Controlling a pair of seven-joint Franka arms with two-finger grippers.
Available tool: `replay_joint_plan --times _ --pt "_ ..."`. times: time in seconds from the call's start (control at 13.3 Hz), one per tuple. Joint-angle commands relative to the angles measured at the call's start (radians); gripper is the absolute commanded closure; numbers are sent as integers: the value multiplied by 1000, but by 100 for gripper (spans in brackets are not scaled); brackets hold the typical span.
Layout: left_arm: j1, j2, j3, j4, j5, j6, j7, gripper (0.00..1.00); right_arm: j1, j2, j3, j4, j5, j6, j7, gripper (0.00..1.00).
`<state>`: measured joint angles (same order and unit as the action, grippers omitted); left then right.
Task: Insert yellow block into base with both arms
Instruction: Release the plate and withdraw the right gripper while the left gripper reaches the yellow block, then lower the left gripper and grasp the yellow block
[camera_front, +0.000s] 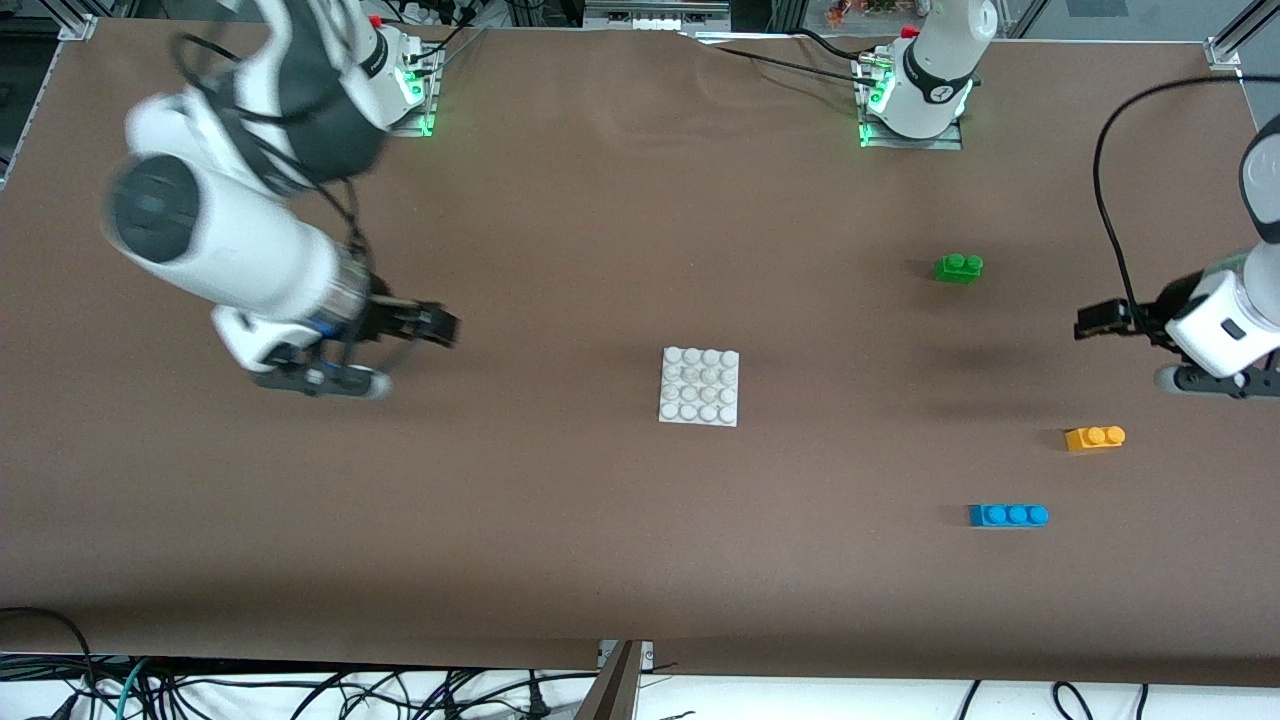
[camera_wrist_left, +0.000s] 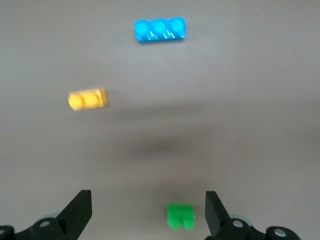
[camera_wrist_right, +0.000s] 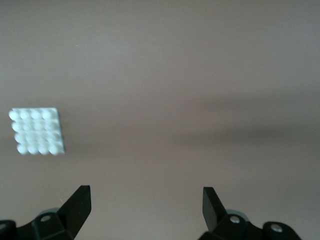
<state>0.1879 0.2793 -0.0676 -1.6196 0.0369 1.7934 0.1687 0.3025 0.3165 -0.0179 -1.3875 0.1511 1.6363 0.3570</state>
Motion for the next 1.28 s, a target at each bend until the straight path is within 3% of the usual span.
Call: replay_joint_plan --times 0.0,0.15,0.38,0.75,1.05,1.2 --pt "59 93 -6 21 -5 107 54 0 -113 -277 27 -291 -14 5 -160 1" --pt "100 145 -4 18 0 164 55 0 -154 -379 29 -364 -70 -27 -232 1" --pt "149 230 -1 15 20 278 57 1 -180 -410 27 -344 -131 -111 -289 1" --pt "166 345 -1 18 34 452 57 3 -180 -409 27 -305 -154 -168 -286 1" --pt "165 379 -1 18 34 466 45 3 -174 -378 22 -249 -153 -174 -277 1" --pt "168 386 -1 15 35 469 51 11 -172 -369 22 -245 -153 -170 -270 1"
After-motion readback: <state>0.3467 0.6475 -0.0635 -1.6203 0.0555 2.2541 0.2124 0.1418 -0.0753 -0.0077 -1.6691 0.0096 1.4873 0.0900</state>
